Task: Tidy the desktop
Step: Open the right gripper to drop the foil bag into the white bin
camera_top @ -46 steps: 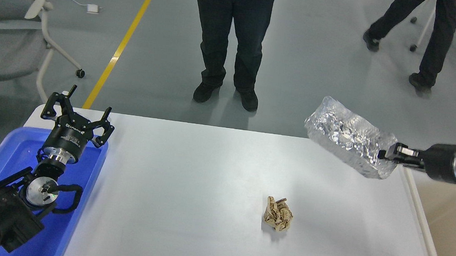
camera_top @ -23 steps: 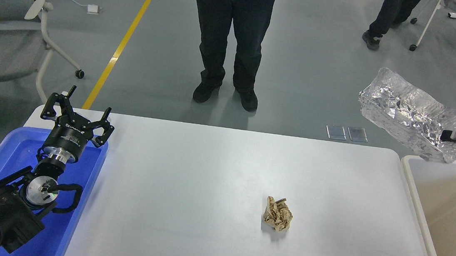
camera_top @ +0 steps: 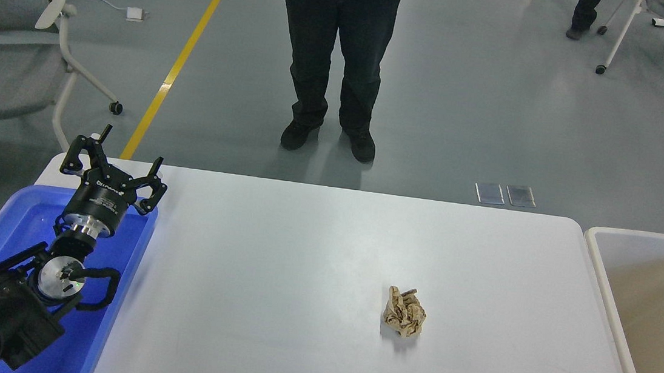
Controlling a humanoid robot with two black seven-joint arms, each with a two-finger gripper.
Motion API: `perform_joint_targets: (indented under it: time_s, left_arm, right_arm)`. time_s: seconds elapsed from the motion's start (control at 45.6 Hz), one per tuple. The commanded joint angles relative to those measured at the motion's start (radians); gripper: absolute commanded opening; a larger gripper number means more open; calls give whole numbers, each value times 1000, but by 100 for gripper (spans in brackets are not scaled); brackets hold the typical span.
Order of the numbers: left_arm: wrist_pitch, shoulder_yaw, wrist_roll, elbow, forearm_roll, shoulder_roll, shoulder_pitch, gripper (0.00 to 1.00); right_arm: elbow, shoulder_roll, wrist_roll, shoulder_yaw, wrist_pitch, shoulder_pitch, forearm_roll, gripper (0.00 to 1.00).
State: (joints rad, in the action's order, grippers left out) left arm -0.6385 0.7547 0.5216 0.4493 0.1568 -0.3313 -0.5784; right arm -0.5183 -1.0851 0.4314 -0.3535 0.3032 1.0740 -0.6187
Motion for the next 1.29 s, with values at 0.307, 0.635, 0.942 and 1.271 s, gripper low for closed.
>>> perform_joint_targets:
  time_s: [0.307, 0.635, 0.942, 1.271]
  left_arm:
    - [0, 0, 1, 0, 0, 1, 0, 100]
    - [0, 0, 1, 0, 0, 1, 0, 100]
    - [2, 0, 1, 0, 0, 1, 0, 100]
    - [0, 0, 1, 0, 0, 1, 0, 100]
  right_arm:
    - [465, 358, 6, 160, -88, -583, 579, 0]
    - [466, 498, -163, 519, -210, -678, 582, 0]
    - [462, 550, -318, 729, -285, -671, 582, 0]
    - [452, 565, -318, 627, -309, -600, 562, 0]
